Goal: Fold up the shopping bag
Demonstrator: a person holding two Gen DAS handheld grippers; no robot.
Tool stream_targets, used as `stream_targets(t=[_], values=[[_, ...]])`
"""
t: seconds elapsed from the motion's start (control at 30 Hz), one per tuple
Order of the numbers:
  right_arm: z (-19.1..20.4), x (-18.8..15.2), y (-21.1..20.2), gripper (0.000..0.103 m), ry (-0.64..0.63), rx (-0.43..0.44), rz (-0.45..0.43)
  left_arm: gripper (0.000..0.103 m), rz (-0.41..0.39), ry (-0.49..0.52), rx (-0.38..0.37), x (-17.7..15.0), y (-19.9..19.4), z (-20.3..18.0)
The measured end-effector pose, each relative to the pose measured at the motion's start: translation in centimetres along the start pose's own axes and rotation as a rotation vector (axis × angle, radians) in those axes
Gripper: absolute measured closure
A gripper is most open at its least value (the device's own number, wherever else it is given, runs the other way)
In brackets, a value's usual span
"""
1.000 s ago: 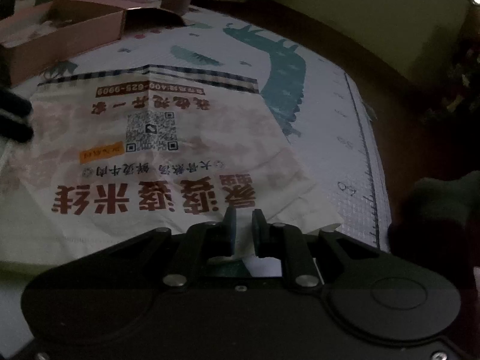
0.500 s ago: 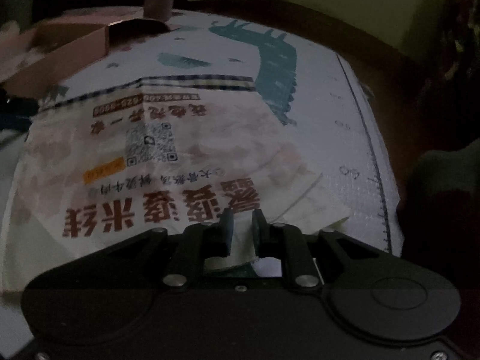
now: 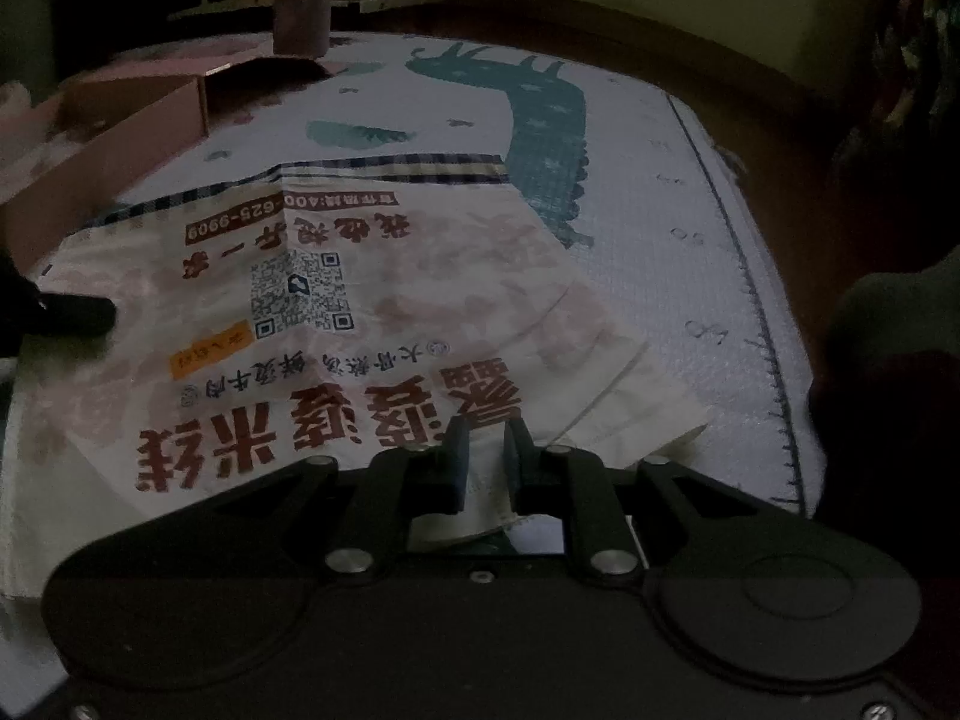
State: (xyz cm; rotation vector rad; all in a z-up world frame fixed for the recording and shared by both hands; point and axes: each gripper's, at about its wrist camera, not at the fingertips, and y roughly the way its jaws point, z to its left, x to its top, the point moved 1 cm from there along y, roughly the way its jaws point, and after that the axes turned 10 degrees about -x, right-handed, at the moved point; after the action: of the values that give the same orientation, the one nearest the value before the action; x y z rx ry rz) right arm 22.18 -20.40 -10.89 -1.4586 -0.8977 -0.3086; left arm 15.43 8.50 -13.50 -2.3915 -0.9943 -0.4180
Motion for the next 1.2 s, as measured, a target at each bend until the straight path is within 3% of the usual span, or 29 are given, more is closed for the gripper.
stream_targets(t=[0.13, 0.33, 0.4, 0.5, 0.63, 0.73, 0.77, 0.87, 0.9, 0.97, 1.03, 1.2], values=[[-0.4, 0.2, -0.5, 0.089, 0.055, 0.035, -0.021, 0.102, -0.023, 0.066, -0.050, 0.5, -1.0, -2.0], [-2.6, 1.1, -2.3, 0.089, 0.198, 0.044, -0.076, 0.102, -0.104, 0.208, -0.061, 4.7, -3.3, -7.0], [-3.3, 1.2, -2.7, 0.088, 0.248, 0.055, -0.086, 0.102, -0.136, 0.309, -0.047, 6.9, -4.1, -9.8], [-4.3, 1.3, -3.4, 0.077, 0.315, 0.078, -0.108, 0.102, -0.171, 0.531, -0.011, 9.7, -4.9, -15.2], [-6.0, 1.4, -4.7, 0.070, 0.416, 0.117, -0.150, 0.103, -0.157, 0.940, 0.034, 11.4, -4.1, -23.7], [-7.4, 1.3, -5.8, 0.071, 0.488, 0.147, -0.180, 0.103, -0.030, 1.326, 0.076, 9.2, -1.3, -27.7], [-7.9, 1.3, -6.1, 0.071, 0.509, 0.152, -0.188, 0.103, 0.060, 1.503, 0.105, 7.5, 0.2, -28.6], [-9.5, 1.3, -7.1, 0.070, 0.547, 0.102, -0.219, 0.103, 0.329, 1.855, 0.146, 2.8, 3.2, -28.0], [-10.0, 1.3, -7.4, 0.070, 0.552, 0.082, -0.229, 0.103, 0.415, 1.928, 0.139, 1.2, 3.7, -27.2], [-10.5, 1.4, -7.5, 0.070, 0.558, 0.071, -0.237, 0.103, 0.565, 2.024, 0.125, -2.0, 4.5, -25.4], [-10.5, 1.5, -7.5, 0.070, 0.551, 0.066, -0.238, 0.103, 0.682, 2.056, 0.101, -5.0, 4.9, -23.3], [-8.7, 1.9, -7.7, 0.070, 0.440, 0.079, -0.230, 0.102, 0.812, 2.043, 0.065, -11.6, 3.8, -18.3]])
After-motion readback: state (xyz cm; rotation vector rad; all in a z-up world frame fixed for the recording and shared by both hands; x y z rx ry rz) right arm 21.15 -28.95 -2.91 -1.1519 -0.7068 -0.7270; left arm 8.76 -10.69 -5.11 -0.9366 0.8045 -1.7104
